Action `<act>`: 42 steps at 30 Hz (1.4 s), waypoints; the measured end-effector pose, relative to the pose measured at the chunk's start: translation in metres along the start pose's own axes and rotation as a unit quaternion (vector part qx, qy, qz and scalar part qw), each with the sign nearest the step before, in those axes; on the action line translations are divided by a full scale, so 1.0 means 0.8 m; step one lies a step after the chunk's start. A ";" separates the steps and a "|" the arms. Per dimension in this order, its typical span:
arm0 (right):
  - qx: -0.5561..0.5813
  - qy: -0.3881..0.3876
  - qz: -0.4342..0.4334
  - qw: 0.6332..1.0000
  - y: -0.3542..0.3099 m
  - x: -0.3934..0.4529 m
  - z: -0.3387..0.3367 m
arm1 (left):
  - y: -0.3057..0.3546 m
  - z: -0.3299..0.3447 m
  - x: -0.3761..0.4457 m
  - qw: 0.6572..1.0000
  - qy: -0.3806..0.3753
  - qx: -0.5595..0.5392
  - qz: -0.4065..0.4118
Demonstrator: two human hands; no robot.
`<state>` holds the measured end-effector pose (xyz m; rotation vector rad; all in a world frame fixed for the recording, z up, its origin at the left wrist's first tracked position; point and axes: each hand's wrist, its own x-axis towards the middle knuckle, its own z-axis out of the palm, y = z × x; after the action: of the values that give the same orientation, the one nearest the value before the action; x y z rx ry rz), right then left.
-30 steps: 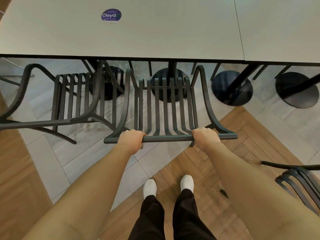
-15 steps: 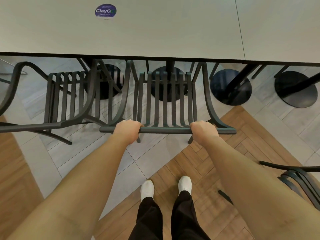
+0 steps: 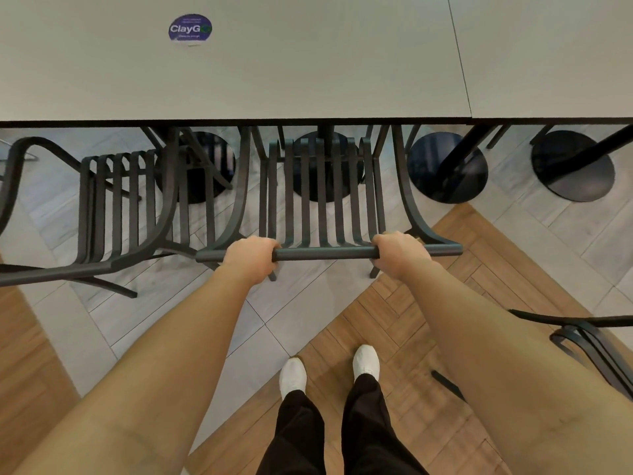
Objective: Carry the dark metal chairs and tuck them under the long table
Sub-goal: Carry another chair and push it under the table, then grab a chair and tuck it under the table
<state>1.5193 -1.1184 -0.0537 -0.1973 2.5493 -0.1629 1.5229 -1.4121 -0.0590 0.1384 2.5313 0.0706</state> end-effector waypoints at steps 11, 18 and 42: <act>0.155 0.091 0.033 0.983 -0.008 -0.071 -0.024 | 0.047 -0.029 -0.042 0.988 0.043 -0.089 0.118; 0.175 0.162 0.102 0.966 0.005 -0.152 -0.011 | 0.102 -0.038 -0.083 0.974 0.095 -0.046 0.203; 0.210 0.146 0.378 0.890 0.260 -0.642 0.191 | 0.525 0.113 -0.346 0.910 0.008 0.094 0.403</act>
<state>2.0063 -0.8352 0.0622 1.0426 2.5957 -0.4513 1.8356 -1.0252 0.0576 1.2513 2.3202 0.1501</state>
